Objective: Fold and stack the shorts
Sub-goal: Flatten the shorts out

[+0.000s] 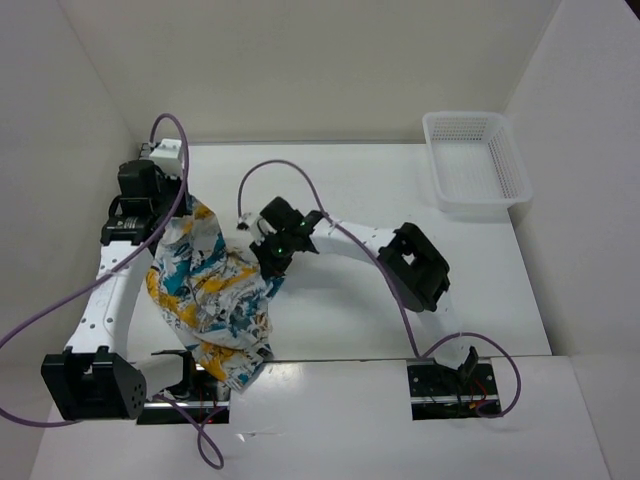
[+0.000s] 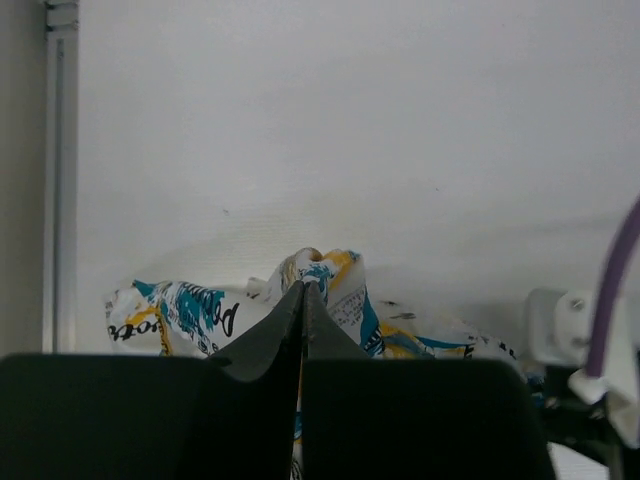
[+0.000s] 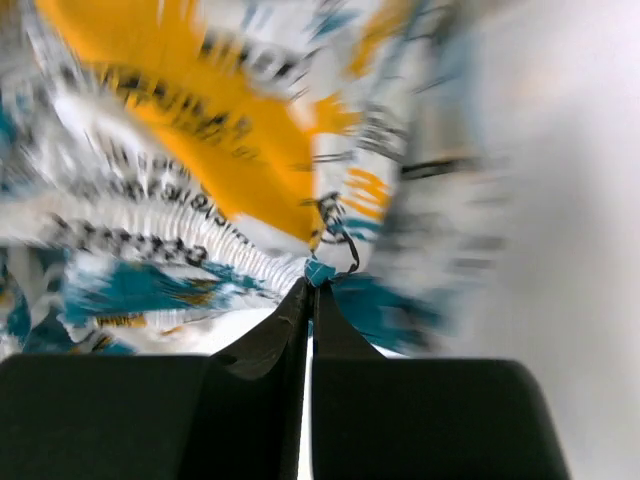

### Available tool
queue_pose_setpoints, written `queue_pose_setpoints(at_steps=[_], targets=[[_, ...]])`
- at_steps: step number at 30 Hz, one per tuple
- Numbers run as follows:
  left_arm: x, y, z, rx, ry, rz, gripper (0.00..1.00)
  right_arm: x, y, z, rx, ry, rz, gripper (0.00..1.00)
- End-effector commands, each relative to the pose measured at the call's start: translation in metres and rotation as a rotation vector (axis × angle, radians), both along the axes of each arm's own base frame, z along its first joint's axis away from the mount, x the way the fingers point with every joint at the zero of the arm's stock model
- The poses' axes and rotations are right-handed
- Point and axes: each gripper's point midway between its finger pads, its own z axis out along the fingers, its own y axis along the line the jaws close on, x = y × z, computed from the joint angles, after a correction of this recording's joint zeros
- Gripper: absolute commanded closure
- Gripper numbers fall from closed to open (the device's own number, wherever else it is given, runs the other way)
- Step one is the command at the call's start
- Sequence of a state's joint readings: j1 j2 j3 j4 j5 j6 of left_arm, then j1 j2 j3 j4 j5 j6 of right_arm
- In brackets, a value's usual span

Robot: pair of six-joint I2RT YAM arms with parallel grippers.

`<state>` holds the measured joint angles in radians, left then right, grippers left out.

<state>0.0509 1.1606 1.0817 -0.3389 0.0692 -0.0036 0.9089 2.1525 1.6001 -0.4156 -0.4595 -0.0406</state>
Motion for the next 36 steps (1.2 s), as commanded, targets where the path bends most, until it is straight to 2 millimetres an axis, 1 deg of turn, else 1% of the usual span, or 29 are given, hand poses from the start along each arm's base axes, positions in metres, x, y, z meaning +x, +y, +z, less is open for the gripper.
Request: queue_pose_setpoints(at_steps=[1,2,3,4,5,6,7,8,10,11,12,14,15,17,18,21,22,23,24,25,26,28,29,30,31,32,34,35,36], targets=[[0.015,0.019,0.077,0.025,-0.205,0.055,1.00,0.094,-0.019,0.124,0.137,-0.306,-0.179,1.00],[0.016,0.019,0.093,0.027,-0.242,0.055,1.00,0.107,-0.034,0.152,0.150,-0.369,-0.214,1.00],[0.016,0.019,0.118,0.031,-0.295,0.056,1.00,0.131,-0.052,0.177,0.167,-0.429,-0.277,1.00],[0.016,0.019,0.128,0.032,-0.317,0.056,1.00,0.146,-0.070,0.193,0.144,-0.491,-0.330,1.00],[0.016,0.017,0.138,0.030,-0.339,0.044,1.00,0.156,-0.085,0.226,0.161,-0.582,-0.359,1.00],[0.012,0.015,0.148,0.028,-0.357,0.034,1.00,0.162,-0.097,0.243,0.158,-0.635,-0.387,1.00],[0.007,0.012,0.168,0.027,-0.402,0.021,1.00,0.171,-0.114,0.255,0.124,-0.698,-0.436,1.00],[0.006,0.012,0.176,0.028,-0.419,0.020,1.00,0.171,-0.126,0.284,0.123,-0.792,-0.436,1.00],[0.001,0.009,0.201,0.031,-0.486,0.010,1.00,0.174,-0.141,0.321,0.128,-0.904,-0.476,1.00],[-0.004,0.009,0.227,0.036,-0.541,0.009,1.00,0.175,-0.156,0.345,0.119,-0.970,-0.509,1.00],[-0.008,0.003,0.239,0.033,-0.569,-0.012,1.00,0.172,-0.163,0.368,0.137,-1.007,-0.526,1.00],[-0.018,0.000,0.251,0.032,-0.580,-0.024,1.00,0.171,-0.183,0.400,0.145,-1.068,-0.575,1.00],[-0.027,-0.001,0.263,0.034,-0.606,-0.025,1.00,0.161,-0.195,0.425,0.152,-1.119,-0.582,1.00],[-0.044,-0.002,0.271,0.036,-0.629,-0.025,1.00,0.148,-0.212,0.460,0.172,-1.189,-0.612,1.00],[-0.050,-0.001,0.276,0.039,-0.644,-0.014,1.00,0.135,-0.222,0.477,0.197,-1.208,-0.623,1.00],[-0.088,-0.002,0.320,0.052,-0.778,-0.006,1.00,0.105,-0.243,0.522,0.270,-1.265,-0.655,1.00],[-0.093,-0.002,0.328,0.053,-0.800,-0.006,1.00,0.099,-0.248,0.530,0.282,-1.274,-0.660,1.00],[-0.109,-0.002,0.355,0.060,-0.874,0.003,1.00,0.091,-0.254,0.549,0.320,-1.303,-0.676,1.00],[-0.120,-0.003,0.372,0.064,-0.923,0.003,1.00,0.080,-0.260,0.563,0.349,-1.320,-0.677,1.00],[-0.124,-0.003,0.384,0.066,-0.948,0.003,1.00,0.064,-0.272,0.589,0.403,-1.359,-0.699,1.00],[-0.138,-0.004,0.411,0.071,-1.013,0.003,1.00,0.059,-0.273,0.599,0.440,-1.361,-0.703,1.00],[-0.152,-0.008,0.438,0.077,-1.079,-0.012,1.00,0.036,-0.287,0.633,0.529,-1.408,-0.725,1.00],[-0.145,-0.012,0.442,0.078,-1.075,-0.038,1.00,0.030,-0.289,0.637,0.542,-1.414,-0.717,1.00],[-0.161,-0.013,0.461,0.083,-1.125,-0.038,1.00,0.028,-0.291,0.639,0.545,-1.415,-0.718,1.00],[-0.160,-0.014,0.466,0.084,-1.134,-0.048,1.00,0.020,-0.293,0.643,0.570,-1.412,-0.718,1.00],[-0.150,-0.016,0.465,0.085,-1.123,-0.062,1.00,0.024,-0.290,0.638,0.564,-1.396,-0.717,1.00],[-0.136,-0.018,0.457,0.081,-1.083,-0.083,1.00,0.029,-0.286,0.621,0.528,-1.358,-0.705,1.00],[-0.118,-0.023,0.443,0.076,-1.031,-0.119,1.00,0.031,-0.285,0.614,0.513,-1.348,-0.700,1.00],[-0.105,-0.025,0.431,0.071,-0.989,-0.139,1.00,0.046,-0.276,0.592,0.456,-1.310,-0.690,1.00]])
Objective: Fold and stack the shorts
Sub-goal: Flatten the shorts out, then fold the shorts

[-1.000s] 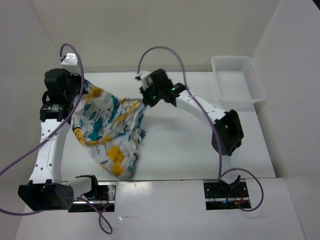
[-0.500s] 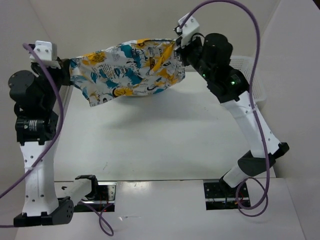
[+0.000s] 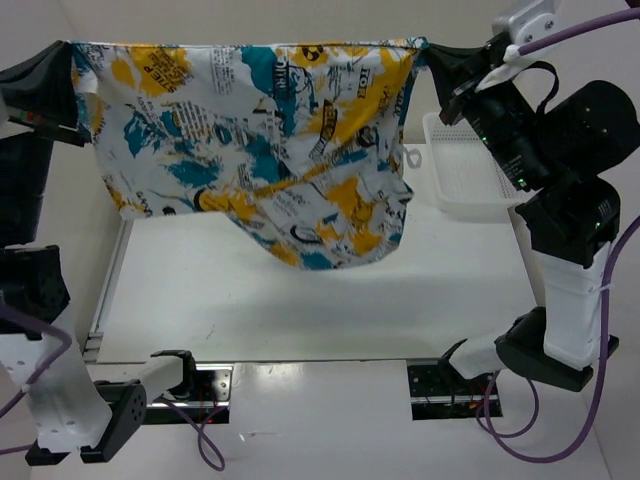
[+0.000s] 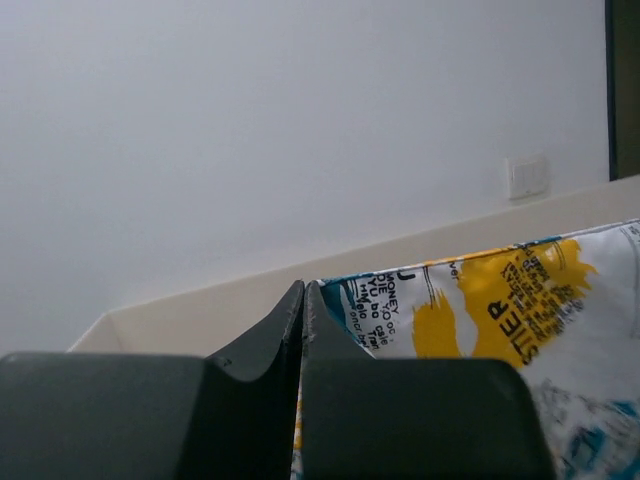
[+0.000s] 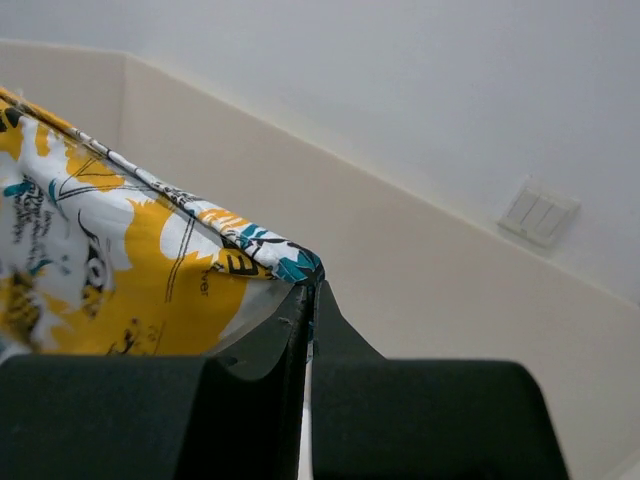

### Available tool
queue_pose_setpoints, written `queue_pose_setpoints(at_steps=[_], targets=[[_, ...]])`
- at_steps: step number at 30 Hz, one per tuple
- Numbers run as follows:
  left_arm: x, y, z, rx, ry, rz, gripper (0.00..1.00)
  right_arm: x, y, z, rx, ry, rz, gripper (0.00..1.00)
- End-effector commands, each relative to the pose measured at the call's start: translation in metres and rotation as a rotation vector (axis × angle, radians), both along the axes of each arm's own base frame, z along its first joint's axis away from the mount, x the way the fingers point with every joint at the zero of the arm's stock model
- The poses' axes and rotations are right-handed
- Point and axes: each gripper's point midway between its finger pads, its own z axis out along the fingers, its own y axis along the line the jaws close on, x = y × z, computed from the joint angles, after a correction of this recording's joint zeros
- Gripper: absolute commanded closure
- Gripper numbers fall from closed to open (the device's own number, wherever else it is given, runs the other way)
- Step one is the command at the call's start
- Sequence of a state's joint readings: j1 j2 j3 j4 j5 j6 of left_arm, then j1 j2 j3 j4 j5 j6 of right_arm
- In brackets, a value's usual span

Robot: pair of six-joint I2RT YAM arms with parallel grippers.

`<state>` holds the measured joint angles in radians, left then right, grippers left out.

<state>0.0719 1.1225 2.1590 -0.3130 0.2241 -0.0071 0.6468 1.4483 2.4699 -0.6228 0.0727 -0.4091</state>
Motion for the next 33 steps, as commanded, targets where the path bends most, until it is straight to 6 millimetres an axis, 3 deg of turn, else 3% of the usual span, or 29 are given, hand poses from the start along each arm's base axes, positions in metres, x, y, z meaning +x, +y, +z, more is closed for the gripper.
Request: queue_pose_setpoints(at_steps=[1,2,3,4,5,6,8,10,11,12,13,14,15,16,17,19,20,22,23,27,31,32,33], targets=[[0.087,0.005,-0.060,0.000,0.223,-0.007,1.00,0.037,0.009,-0.050,-0.067,0.138,-0.071,1.00],[0.101,0.004,-0.075,0.004,0.265,-0.020,1.00,0.050,0.002,-0.057,-0.063,0.156,-0.107,1.00],[0.115,0.000,-0.089,0.013,0.307,-0.044,1.00,0.063,0.010,-0.078,-0.090,0.201,-0.090,1.00],[0.144,0.003,-0.117,0.005,0.386,-0.046,1.00,0.076,0.013,-0.090,-0.087,0.232,-0.091,1.00],[0.159,0.002,-0.132,0.007,0.428,-0.059,1.00,0.088,0.011,-0.103,-0.091,0.261,-0.105,1.00],[0.173,0.003,-0.147,0.003,0.468,-0.060,1.00,0.109,0.005,-0.128,-0.117,0.313,-0.145,1.00],[0.212,-0.002,-0.186,-0.002,0.562,-0.081,1.00,0.142,0.012,-0.172,-0.150,0.398,-0.160,1.00],[0.251,-0.011,-0.227,-0.006,0.643,-0.096,1.00,0.169,0.003,-0.203,-0.160,0.459,-0.203,1.00],[0.263,-0.011,-0.239,-0.008,0.665,-0.097,1.00,0.191,0.002,-0.229,-0.165,0.513,-0.223,1.00],[0.288,-0.016,-0.261,-0.007,0.709,-0.109,1.00,0.209,-0.013,-0.246,-0.158,0.554,-0.264,1.00],[0.299,-0.022,-0.271,-0.004,0.729,-0.119,1.00,0.233,-0.014,-0.280,-0.158,0.629,-0.285,1.00],[0.310,-0.022,-0.281,-0.005,0.749,-0.119,1.00,0.246,-0.019,-0.285,-0.139,0.644,-0.294,1.00],[0.331,-0.021,-0.305,-0.008,0.789,-0.120,1.00,0.261,-0.032,-0.301,-0.128,0.676,-0.325,1.00],[0.339,-0.026,-0.305,-0.004,0.782,-0.128,1.00,0.269,-0.028,-0.309,-0.134,0.690,-0.317,1.00],[0.353,-0.026,-0.327,-0.006,0.821,-0.128,1.00,0.286,-0.030,-0.341,-0.153,0.739,-0.329,1.00],[0.362,-0.039,-0.343,0.003,0.845,-0.156,1.00,0.298,-0.027,-0.361,-0.166,0.769,-0.331,1.00],[0.371,-0.039,-0.359,0.002,0.866,-0.156,1.00,0.307,-0.024,-0.390,-0.188,0.816,-0.333,1.00],[0.380,-0.040,-0.370,0.001,0.882,-0.157,1.00,0.318,-0.021,-0.398,-0.190,0.821,-0.333,1.00],[0.389,-0.043,-0.383,0.002,0.903,-0.154,1.00,0.325,-0.021,-0.417,-0.202,0.846,-0.344,1.00],[0.394,-0.050,-0.378,0.006,0.911,-0.164,1.00,0.338,-0.020,-0.420,-0.224,0.825,-0.352,1.00],[0.362,-0.087,-0.383,0.037,0.989,-0.247,1.00,0.334,-0.039,-0.429,-0.286,0.832,-0.387,1.00],[0.339,-0.100,-0.392,0.051,1.037,-0.281,1.00,0.333,-0.042,-0.433,-0.312,0.833,-0.400,1.00],[0.316,-0.105,-0.384,0.058,1.056,-0.293,1.00,0.331,-0.059,-0.422,-0.310,0.820,-0.424,1.00]])
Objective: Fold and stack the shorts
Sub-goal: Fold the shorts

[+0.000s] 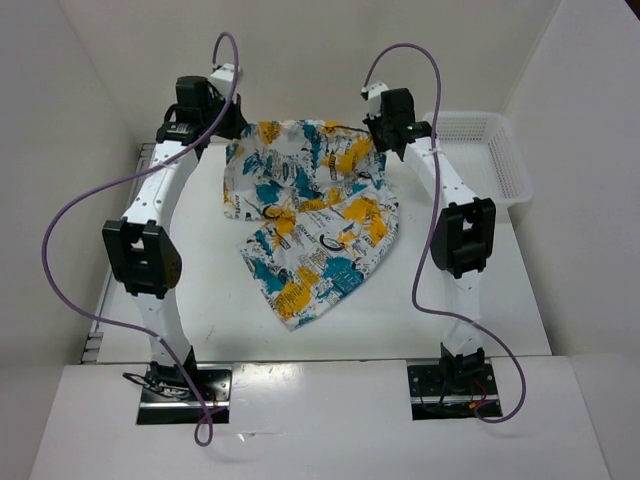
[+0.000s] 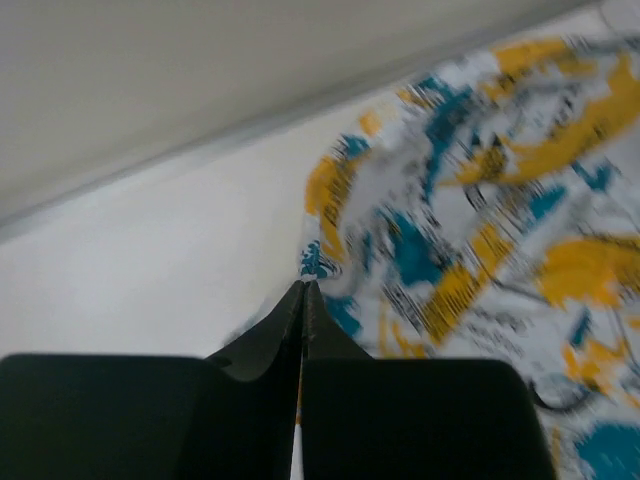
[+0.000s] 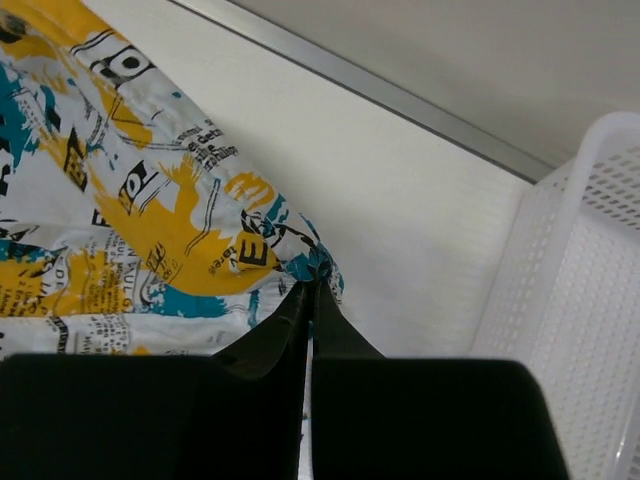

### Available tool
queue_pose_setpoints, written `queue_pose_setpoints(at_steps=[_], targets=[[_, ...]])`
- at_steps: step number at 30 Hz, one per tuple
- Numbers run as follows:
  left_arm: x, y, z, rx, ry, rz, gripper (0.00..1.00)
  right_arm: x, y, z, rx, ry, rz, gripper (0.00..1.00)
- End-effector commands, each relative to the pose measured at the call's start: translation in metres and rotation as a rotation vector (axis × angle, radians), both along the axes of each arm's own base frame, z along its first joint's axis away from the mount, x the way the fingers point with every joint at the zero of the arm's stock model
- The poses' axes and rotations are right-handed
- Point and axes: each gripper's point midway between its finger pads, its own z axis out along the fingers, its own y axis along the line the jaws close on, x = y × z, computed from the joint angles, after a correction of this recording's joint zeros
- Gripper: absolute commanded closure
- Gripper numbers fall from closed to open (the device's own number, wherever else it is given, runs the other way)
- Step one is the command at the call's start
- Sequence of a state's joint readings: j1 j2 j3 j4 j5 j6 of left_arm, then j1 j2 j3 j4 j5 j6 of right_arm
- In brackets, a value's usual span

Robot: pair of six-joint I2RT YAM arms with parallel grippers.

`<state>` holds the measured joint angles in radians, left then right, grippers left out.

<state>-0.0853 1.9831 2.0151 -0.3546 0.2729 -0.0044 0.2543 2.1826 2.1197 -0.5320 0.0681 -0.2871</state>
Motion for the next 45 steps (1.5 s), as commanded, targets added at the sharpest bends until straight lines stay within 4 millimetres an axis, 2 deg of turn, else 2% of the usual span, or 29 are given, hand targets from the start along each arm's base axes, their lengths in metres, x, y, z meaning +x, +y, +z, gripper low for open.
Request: queue_pose_setpoints(at_steps=[1,2,3,4,5,7,8,9,10,11,12,13,14,17,25,30,31,32,33,34,35,36,37,38,40,41,43,44,45], targets=[[-0.072,-0.047,0.027,-0.010,0.039,-0.133,1.00,0.001,-0.033,0.055,-0.054,-0.126,-0.026,1.00],[-0.089,-0.054,0.021,-0.010,0.072,-0.160,1.00,-0.001,-0.036,0.059,-0.059,-0.131,-0.005,1.00],[-0.112,-0.060,-0.010,0.001,0.162,-0.178,1.00,-0.012,-0.038,0.064,-0.099,-0.126,0.034,1.00],[-0.140,-0.064,-0.005,0.004,0.173,-0.200,1.00,-0.019,-0.044,0.062,-0.123,-0.107,0.055,1.00],[-0.161,-0.081,-0.013,0.024,0.191,-0.236,1.00,-0.026,-0.043,0.060,-0.141,-0.094,0.088,1.00],[-0.210,-0.088,-0.048,0.054,0.288,-0.281,1.00,-0.048,-0.050,0.048,-0.221,-0.051,0.140,1.00],[-0.229,-0.102,-0.058,0.073,0.315,-0.327,1.00,-0.060,-0.054,0.026,-0.248,0.003,0.161,1.00],[-0.248,-0.105,-0.067,0.088,0.357,-0.351,1.00,-0.070,-0.057,0.034,-0.282,-0.010,0.185,1.00],[-0.266,-0.108,-0.082,0.096,0.414,-0.386,1.00,-0.081,-0.060,0.016,-0.299,0.026,0.200,1.00],[-0.282,-0.119,-0.091,0.101,0.453,-0.438,1.00,-0.088,-0.067,0.012,-0.316,0.039,0.205,1.00],[-0.294,-0.119,-0.094,0.111,0.477,-0.452,1.00,-0.097,-0.072,0.022,-0.355,0.020,0.216,1.00],[-0.306,-0.121,-0.098,0.112,0.499,-0.477,1.00,-0.109,-0.077,0.005,-0.382,0.057,0.227,1.00],[-0.317,-0.120,-0.111,0.129,0.543,-0.490,1.00,-0.116,-0.079,0.001,-0.398,0.067,0.241,1.00],[-0.353,-0.122,-0.124,0.168,0.631,-0.550,1.00,-0.146,-0.088,-0.016,-0.452,0.111,0.281,1.00],[-0.422,-0.121,-0.146,0.244,0.836,-0.676,1.00,-0.210,-0.108,-0.054,-0.563,0.212,0.341,1.00],[-0.461,-0.110,-0.151,0.270,0.982,-0.725,1.00,-0.246,-0.110,-0.050,-0.584,0.235,0.424,1.00],[-0.472,-0.109,-0.152,0.283,1.014,-0.748,0.97,-0.258,-0.107,-0.058,-0.586,0.255,0.460,1.00],[-0.484,-0.101,-0.157,0.312,1.076,-0.745,0.81,-0.266,-0.104,-0.062,-0.605,0.263,0.511,1.00],[-0.495,-0.094,-0.163,0.337,1.122,-0.747,0.62,-0.288,-0.103,-0.076,-0.615,0.307,0.553,1.00],[-0.508,-0.088,-0.164,0.350,1.193,-0.752,0.51,-0.301,-0.093,-0.082,-0.629,0.320,0.610,0.85],[-0.512,-0.084,-0.166,0.362,1.225,-0.745,0.46,-0.313,-0.092,-0.082,-0.640,0.318,0.637,0.68],[-0.516,-0.081,-0.167,0.361,1.247,-0.745,0.34,-0.331,-0.091,-0.094,-0.641,0.369,0.688,0.57],[-0.518,-0.076,-0.170,0.377,1.249,-0.735,0.31,-0.337,-0.086,-0.090,-0.623,0.351,0.711,0.39],[-0.517,-0.075,-0.171,0.386,1.245,-0.729,0.30,-0.342,-0.084,-0.092,-0.601,0.367,0.717,0.30],[-0.506,-0.081,-0.172,0.377,1.163,-0.734,0.28,-0.346,-0.078,-0.070,-0.564,0.348,0.730,0.12],[-0.490,-0.082,-0.170,0.331,1.135,-0.693,0.28,-0.340,-0.068,-0.040,-0.522,0.282,0.732,0.10],[-0.449,-0.097,-0.164,0.240,1.001,-0.648,0.28,-0.340,-0.058,-0.010,-0.461,0.237,0.727,0.07],[-0.422,-0.095,-0.157,0.148,0.958,-0.589,0.28,-0.331,-0.046,0.021,-0.415,0.150,0.727,0.07],[-0.387,-0.104,-0.150,0.089,0.829,-0.568,0.28,-0.318,-0.035,0.040,-0.348,0.068,0.680,0.07]])
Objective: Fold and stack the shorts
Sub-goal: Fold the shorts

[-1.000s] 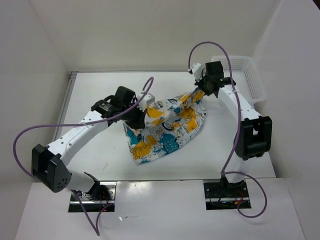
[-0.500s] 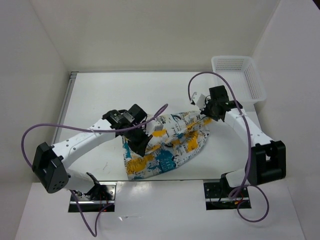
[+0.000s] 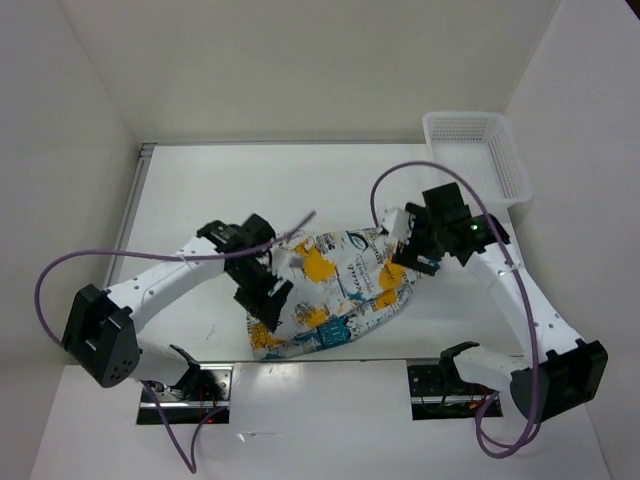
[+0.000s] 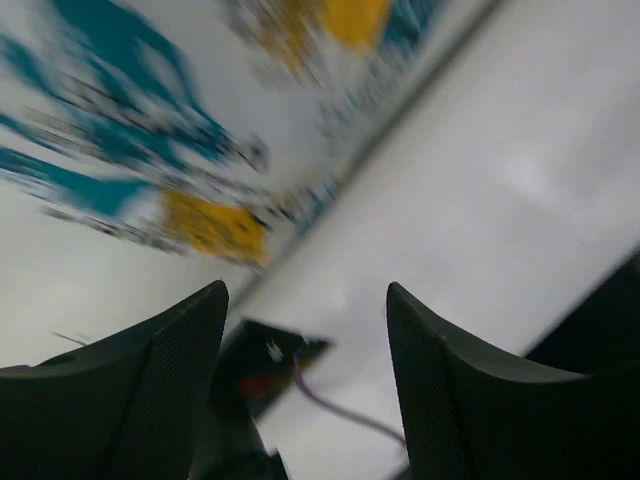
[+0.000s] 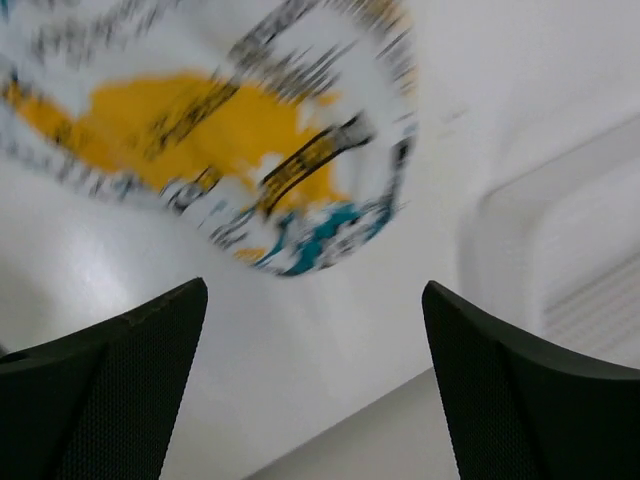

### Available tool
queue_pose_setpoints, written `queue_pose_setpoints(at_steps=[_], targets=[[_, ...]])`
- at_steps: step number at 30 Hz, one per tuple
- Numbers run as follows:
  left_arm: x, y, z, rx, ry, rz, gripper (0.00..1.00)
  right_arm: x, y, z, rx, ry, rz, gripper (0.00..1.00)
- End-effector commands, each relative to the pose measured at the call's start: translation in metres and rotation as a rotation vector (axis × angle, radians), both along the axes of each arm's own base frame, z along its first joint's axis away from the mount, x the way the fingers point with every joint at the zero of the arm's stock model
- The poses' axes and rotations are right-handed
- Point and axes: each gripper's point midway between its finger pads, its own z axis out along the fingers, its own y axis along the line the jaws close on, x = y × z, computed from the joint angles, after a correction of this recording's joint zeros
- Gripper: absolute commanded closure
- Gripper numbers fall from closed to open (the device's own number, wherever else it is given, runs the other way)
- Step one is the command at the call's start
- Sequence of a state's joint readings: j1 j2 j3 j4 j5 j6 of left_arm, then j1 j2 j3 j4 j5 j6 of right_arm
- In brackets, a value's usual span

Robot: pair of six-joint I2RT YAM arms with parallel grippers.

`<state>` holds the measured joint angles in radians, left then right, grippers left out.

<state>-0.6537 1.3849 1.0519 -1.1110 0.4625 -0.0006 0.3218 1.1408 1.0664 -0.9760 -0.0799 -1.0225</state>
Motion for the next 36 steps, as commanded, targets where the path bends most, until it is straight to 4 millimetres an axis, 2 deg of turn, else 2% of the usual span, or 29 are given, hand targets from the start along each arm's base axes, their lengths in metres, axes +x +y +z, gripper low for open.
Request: queue_pose_setpoints(at_steps=[1,2,3,4,5,7,8,9,10,11,12,17,19,20,22,23,24,25,26,27,28,29,30,31,32,33,34,35,36], targets=[[0.102,-0.019,0.030,-0.230,-0.307,0.172,0.28,0.024,0.040,0.091,0.294,-0.207,-0.028,0.07],[0.133,-0.008,0.030,-0.231,-0.380,0.245,0.28,0.034,0.050,0.099,0.363,-0.234,-0.054,0.09],[0.162,-0.008,0.026,-0.243,-0.466,0.271,0.28,0.052,0.071,0.111,0.503,-0.263,-0.098,0.12],[0.179,-0.004,0.015,-0.201,-0.515,0.292,0.28,0.059,0.089,0.094,0.581,-0.185,-0.167,0.20],[0.180,-0.008,0.012,-0.186,-0.526,0.281,0.28,0.072,0.102,0.084,0.633,-0.186,-0.188,0.24],[0.177,-0.013,-0.001,-0.128,-0.529,0.252,0.29,0.081,0.121,0.044,0.641,-0.108,-0.280,0.39],[0.171,-0.011,-0.013,-0.094,-0.512,0.240,0.29,0.074,0.120,0.010,0.589,-0.054,-0.299,0.42],[0.170,-0.008,-0.022,-0.058,-0.518,0.239,0.29,0.068,0.121,-0.012,0.548,-0.014,-0.315,0.49],[0.171,-0.006,-0.029,-0.040,-0.518,0.243,0.29,0.070,0.112,-0.035,0.488,-0.005,-0.360,0.53],[0.172,-0.003,-0.033,-0.027,-0.525,0.247,0.30,0.061,0.107,-0.056,0.442,0.026,-0.374,0.56],[0.171,-0.001,-0.040,-0.011,-0.520,0.248,0.30,0.063,0.101,-0.063,0.418,0.018,-0.410,0.62],[0.181,0.009,-0.080,0.099,-0.515,0.254,0.32,0.061,0.098,-0.100,0.385,0.086,-0.506,0.72],[0.195,0.011,-0.091,0.143,-0.538,0.265,0.37,0.064,0.101,-0.109,0.382,0.105,-0.525,0.73],[0.206,0.007,-0.093,0.143,-0.557,0.272,0.37,0.067,0.101,-0.122,0.362,0.123,-0.546,0.73],[0.220,0.006,-0.095,0.157,-0.585,0.282,0.38,0.084,0.105,-0.123,0.366,0.097,-0.566,0.73],[0.231,0.014,-0.105,0.190,-0.578,0.307,0.38,0.091,0.107,-0.125,0.365,0.090,-0.580,0.73],[0.246,0.013,-0.101,0.183,-0.593,0.324,0.38,0.096,0.107,-0.142,0.331,0.113,-0.592,0.73],[0.257,0.017,-0.103,0.198,-0.597,0.344,0.39,0.115,0.118,-0.132,0.360,0.091,-0.595,0.73],[0.268,0.030,-0.118,0.226,-0.568,0.376,0.41,0.122,0.120,-0.151,0.332,0.116,-0.615,0.74],[0.282,0.037,-0.118,0.239,-0.579,0.402,0.41,0.131,0.122,-0.154,0.320,0.113,-0.623,0.74],[0.311,0.035,-0.105,0.214,-0.628,0.437,0.41,0.157,0.133,-0.140,0.351,0.064,-0.621,0.74],[0.329,0.052,-0.112,0.245,-0.639,0.483,0.41,0.169,0.134,-0.140,0.348,0.042,-0.640,0.78],[0.345,0.056,-0.108,0.240,-0.657,0.505,0.41,0.197,0.146,-0.134,0.379,-0.006,-0.640,0.79],[0.379,0.056,-0.082,0.214,-0.734,0.543,0.41,0.210,0.150,-0.130,0.392,-0.027,-0.655,0.79],[0.397,0.067,-0.088,0.223,-0.737,0.574,0.41,0.223,0.155,-0.125,0.404,-0.052,-0.657,0.80],[0.413,0.070,-0.080,0.215,-0.760,0.592,0.41,0.252,0.169,-0.113,0.451,-0.096,-0.664,0.80],[0.427,0.075,-0.072,0.219,-0.783,0.611,0.41,0.262,0.167,-0.110,0.454,-0.090,-0.687,0.80],[0.453,0.080,-0.053,0.197,-0.835,0.642,0.41,0.272,0.173,-0.103,0.466,-0.101,-0.685,0.80],[0.460,0.074,-0.043,0.166,-0.843,0.637,0.41,0.291,0.183,-0.075,0.525,-0.146,-0.682,0.78]])
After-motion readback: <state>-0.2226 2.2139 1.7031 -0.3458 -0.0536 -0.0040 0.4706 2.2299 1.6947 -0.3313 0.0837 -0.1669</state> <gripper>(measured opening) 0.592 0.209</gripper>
